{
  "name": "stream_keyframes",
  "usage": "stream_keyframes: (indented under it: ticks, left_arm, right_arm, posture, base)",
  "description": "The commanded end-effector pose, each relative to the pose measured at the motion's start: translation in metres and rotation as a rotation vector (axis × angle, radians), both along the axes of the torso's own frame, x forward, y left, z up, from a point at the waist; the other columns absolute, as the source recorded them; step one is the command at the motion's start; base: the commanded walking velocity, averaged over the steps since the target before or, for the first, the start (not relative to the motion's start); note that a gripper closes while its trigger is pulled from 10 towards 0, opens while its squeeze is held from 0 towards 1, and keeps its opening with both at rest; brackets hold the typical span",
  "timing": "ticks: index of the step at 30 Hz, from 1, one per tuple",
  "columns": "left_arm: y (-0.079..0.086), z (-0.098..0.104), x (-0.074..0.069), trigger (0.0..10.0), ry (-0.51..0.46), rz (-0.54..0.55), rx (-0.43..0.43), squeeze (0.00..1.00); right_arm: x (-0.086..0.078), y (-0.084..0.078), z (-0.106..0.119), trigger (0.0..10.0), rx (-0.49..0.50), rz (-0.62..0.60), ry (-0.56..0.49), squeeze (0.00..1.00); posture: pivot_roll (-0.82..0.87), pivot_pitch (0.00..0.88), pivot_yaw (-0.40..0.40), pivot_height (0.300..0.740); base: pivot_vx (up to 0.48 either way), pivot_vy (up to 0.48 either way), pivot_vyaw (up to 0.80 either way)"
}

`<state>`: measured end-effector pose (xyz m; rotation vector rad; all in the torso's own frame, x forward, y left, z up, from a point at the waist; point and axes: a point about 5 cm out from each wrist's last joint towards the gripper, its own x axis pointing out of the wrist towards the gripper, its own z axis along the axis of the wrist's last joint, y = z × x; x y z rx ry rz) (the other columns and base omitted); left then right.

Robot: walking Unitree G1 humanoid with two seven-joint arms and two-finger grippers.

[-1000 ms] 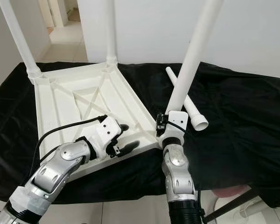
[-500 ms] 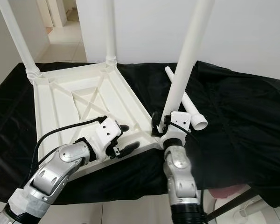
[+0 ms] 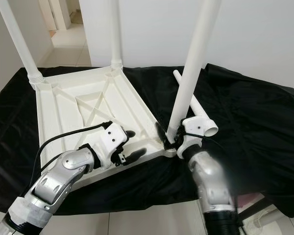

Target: Building children table

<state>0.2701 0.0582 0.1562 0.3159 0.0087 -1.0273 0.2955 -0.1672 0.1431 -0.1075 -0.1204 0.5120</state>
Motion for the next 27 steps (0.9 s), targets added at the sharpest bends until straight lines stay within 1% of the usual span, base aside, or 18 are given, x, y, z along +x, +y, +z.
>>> stream_keyframes:
  ticks: [1, 3, 5, 6, 8, 9, 10, 11, 12, 13, 19, 22, 25, 26, 27]
  left_arm:
    - [-0.001, 0.000, 0.001, 10.0, 0.013, -0.030, 0.019, 0.00]
    - [-0.001, 0.000, 0.001, 10.0, 0.011, -0.032, 0.021, 0.00]
    - [0.001, -0.001, 0.002, 10.0, 0.002, -0.027, 0.038, 0.00]
    - [0.001, -0.001, 0.002, 10.0, 0.001, -0.026, 0.040, 0.00]
    - [0.001, -0.001, 0.003, 10.0, -0.001, -0.025, 0.041, 0.00]
    - [0.001, -0.001, 0.002, 10.0, 0.000, -0.025, 0.040, 0.00]
    - [0.001, 0.000, 0.002, 10.0, -0.001, -0.025, 0.039, 0.00]
    - [0.001, 0.000, 0.002, 10.0, -0.002, -0.025, 0.039, 0.00]
    - [0.001, 0.000, 0.002, 10.0, -0.002, -0.025, 0.039, 0.00]
    - [0.001, 0.000, 0.002, 10.0, -0.003, -0.025, 0.039, 0.00]
    - [0.002, 0.001, 0.004, 10.0, -0.010, -0.016, 0.039, 0.00]
    - [0.002, 0.002, 0.004, 10.0, -0.011, -0.012, 0.037, 0.00]
    - [0.002, 0.002, 0.004, 10.0, -0.011, -0.011, 0.037, 0.00]
    - [0.003, 0.002, 0.003, 10.0, -0.011, -0.010, 0.037, 0.00]
    - [0.003, 0.002, 0.003, 10.0, -0.011, -0.010, 0.037, 0.00]
  right_arm:
    - [0.005, 0.002, -0.001, 10.0, -0.038, 0.066, 0.004, 0.00]
    - [0.008, 0.001, -0.002, 10.0, -0.052, 0.082, 0.014, 0.00]
    - [0.014, -0.002, -0.003, 10.0, -0.086, 0.086, 0.015, 0.00]
    - [0.017, -0.003, -0.003, 9.0, -0.092, 0.090, 0.015, 0.00]
    - [0.020, -0.004, -0.002, 9.0, -0.095, 0.094, 0.018, 0.00]
    - [0.022, -0.005, -0.002, 8.3, -0.104, 0.099, 0.017, 0.00]
    - [0.023, -0.005, -0.001, 4.9, -0.109, 0.100, 0.016, 0.00]
    - [0.024, -0.006, -0.002, 3.5, -0.109, 0.103, 0.020, 0.00]
    - [0.024, -0.006, -0.002, 3.5, -0.109, 0.103, 0.020, 0.00]
    - [0.025, -0.007, -0.002, 0.0, -0.118, 0.107, 0.021, 0.00]
    - [0.027, -0.011, -0.005, 0.0, -0.120, 0.134, 0.044, 0.00]
    - [0.027, -0.013, -0.010, 0.0, -0.089, 0.168, 0.069, 0.00]
    - [0.026, -0.012, -0.012, 0.0, -0.071, 0.171, 0.072, 0.00]
    - [0.026, -0.012, -0.013, 2.5, -0.064, 0.159, 0.075, 0.00]
    - [0.026, -0.012, -0.013, 2.5, -0.064, 0.159, 0.075, 0.00]
  posture:
    - [-0.03, 0.000, 0.007, 0.740]
    - [-0.03, 0.000, 0.007, 0.740]
    - [-0.03, 0.000, 0.010, 0.740]
    - [-0.03, 0.000, 0.010, 0.740]
    - [-0.03, 0.000, 0.010, 0.740]
    - [-0.03, 0.000, 0.010, 0.740]
    - [-0.02, 0.000, 0.009, 0.740]
    - [-0.02, 0.000, 0.008, 0.740]
    - [-0.02, 0.000, 0.008, 0.740]
    - [-0.02, 0.000, 0.007, 0.740]
    - [-0.01, 0.000, 0.002, 0.740]
    - [0.00, 0.000, -0.001, 0.740]
    - [0.00, 0.000, 0.000, 0.740]
    - [0.00, 0.000, 0.000, 0.740]
    - [0.00, 0.000, 0.000, 0.740]
  base:
    - [0.000, 0.000, 0.00]
    - [0.000, 0.000, 0.00]
    - [0.000, 0.000, 0.00]
    - [0.000, 0.000, 0.00]
    - [0.000, 0.000, 0.00]
    - [0.000, 0.000, 0.00]
    - [0.000, 0.000, 0.00]
    - [0.000, 0.000, 0.00]
    - [0.000, 0.000, 0.00]
    - [0.000, 0.000, 0.00]
    - [0.000, 0.000, 0.00]
    - [0.000, 0.000, 0.00]
    - [0.000, 0.000, 0.00]
    - [0.000, 0.000, 0.00]
    - [0.000, 0.000, 0.00]
